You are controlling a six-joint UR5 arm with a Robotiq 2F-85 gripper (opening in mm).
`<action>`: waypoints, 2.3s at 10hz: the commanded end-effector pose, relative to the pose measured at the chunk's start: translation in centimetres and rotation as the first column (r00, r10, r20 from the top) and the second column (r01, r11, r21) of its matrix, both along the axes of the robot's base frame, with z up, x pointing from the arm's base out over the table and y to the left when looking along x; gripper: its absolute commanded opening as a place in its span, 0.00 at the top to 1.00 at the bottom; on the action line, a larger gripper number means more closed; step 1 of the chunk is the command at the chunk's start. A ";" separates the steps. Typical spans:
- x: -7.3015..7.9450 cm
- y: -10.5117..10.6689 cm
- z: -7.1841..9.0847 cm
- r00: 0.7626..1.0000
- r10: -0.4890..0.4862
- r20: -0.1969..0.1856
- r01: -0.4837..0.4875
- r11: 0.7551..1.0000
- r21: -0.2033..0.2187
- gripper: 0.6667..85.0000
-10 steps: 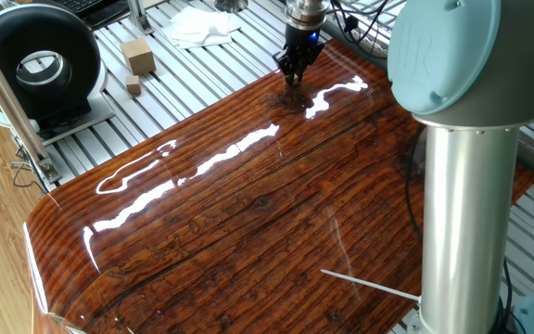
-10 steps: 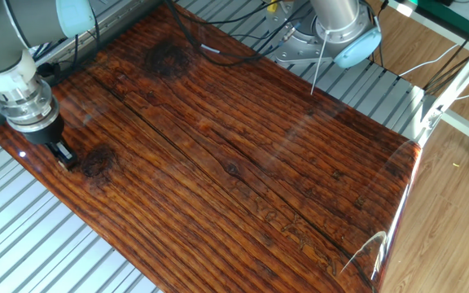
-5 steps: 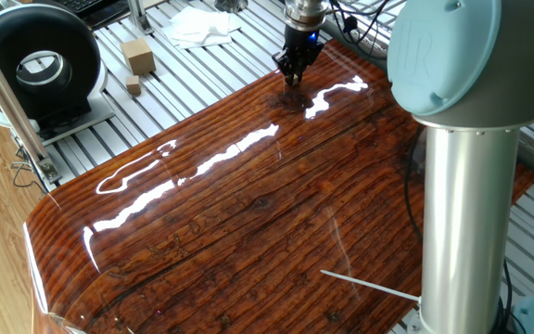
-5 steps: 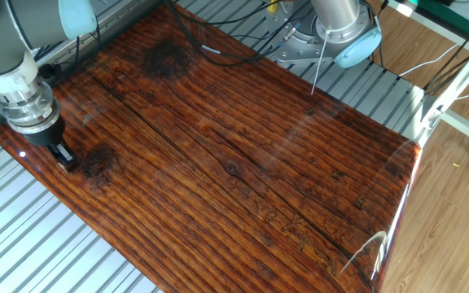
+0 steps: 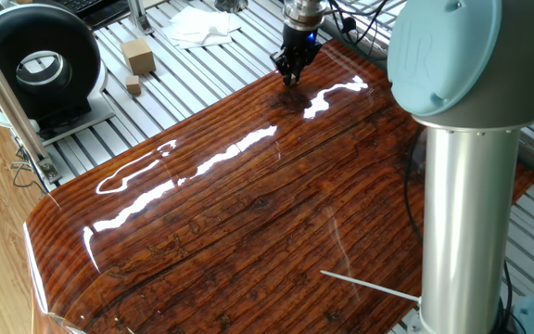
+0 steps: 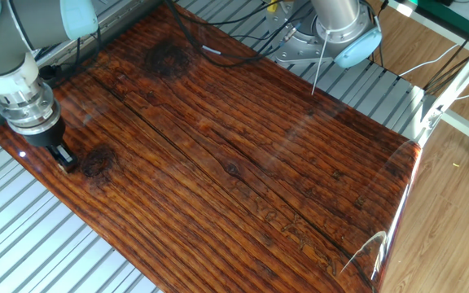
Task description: Hold a small block with the gripper and sweep it from left to right on the table
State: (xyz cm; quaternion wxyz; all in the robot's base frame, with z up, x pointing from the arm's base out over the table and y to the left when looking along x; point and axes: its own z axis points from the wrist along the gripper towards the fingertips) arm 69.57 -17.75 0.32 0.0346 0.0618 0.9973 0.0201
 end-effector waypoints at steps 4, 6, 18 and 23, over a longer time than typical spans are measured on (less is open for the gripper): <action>0.0 -0.2 0.8 1.000 0.004 0.003 -0.004 1.000 -0.031 1.00; 0.1 -0.2 0.7 1.000 0.004 0.004 -0.004 1.000 -0.018 1.00; 0.2 0.4 0.5 1.000 -0.004 0.010 0.004 1.000 0.002 1.00; 0.3 0.4 0.0 1.000 -0.005 0.013 0.005 1.000 0.002 1.00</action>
